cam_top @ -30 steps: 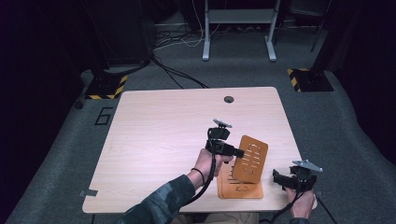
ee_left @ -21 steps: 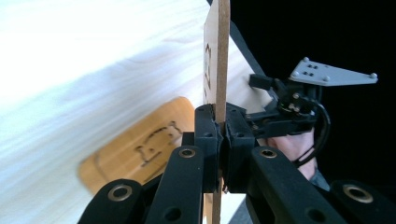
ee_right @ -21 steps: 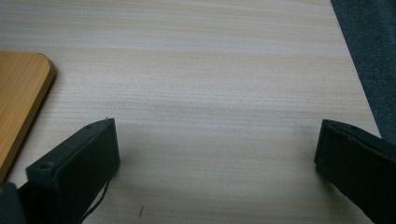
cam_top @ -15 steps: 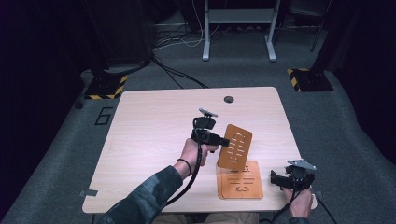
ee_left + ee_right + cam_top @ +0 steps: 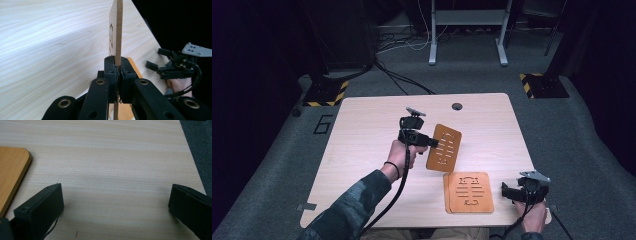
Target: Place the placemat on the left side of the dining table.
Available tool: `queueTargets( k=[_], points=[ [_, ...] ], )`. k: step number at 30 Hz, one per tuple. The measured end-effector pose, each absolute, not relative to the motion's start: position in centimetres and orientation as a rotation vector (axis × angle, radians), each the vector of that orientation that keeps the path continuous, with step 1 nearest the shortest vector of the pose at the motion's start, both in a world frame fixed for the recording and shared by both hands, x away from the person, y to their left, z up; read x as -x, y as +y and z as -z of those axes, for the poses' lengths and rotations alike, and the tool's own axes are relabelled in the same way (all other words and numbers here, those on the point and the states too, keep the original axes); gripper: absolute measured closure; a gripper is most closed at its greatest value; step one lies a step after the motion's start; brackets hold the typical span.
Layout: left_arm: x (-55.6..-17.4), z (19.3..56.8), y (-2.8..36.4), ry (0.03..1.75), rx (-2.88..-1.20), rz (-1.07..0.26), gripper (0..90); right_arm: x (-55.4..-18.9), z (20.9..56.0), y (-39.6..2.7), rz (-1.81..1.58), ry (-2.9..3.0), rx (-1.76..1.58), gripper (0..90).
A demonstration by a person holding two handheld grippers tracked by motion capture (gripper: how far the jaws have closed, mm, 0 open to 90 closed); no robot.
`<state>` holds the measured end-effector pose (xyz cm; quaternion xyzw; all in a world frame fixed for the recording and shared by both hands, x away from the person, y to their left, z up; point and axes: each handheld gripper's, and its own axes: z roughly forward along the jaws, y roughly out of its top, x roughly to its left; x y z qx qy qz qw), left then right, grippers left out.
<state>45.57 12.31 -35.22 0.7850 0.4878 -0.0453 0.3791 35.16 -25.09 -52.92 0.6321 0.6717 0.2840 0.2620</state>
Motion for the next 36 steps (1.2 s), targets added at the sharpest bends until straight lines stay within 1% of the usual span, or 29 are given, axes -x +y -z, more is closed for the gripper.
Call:
queueTargets(
  k=[21,36],
  points=[
    [-47.5,34.3,19.2,1.388,-1.985,0.005,86.3,-35.1,52.9,-25.1,-0.769,1.818,-1.708,0.0],
    [-49.0,34.2,23.4,1.491,-2.024,-0.014,86.3,-35.1,52.9,-25.1,-0.768,1.818,-1.707,0.0]
  ],
)
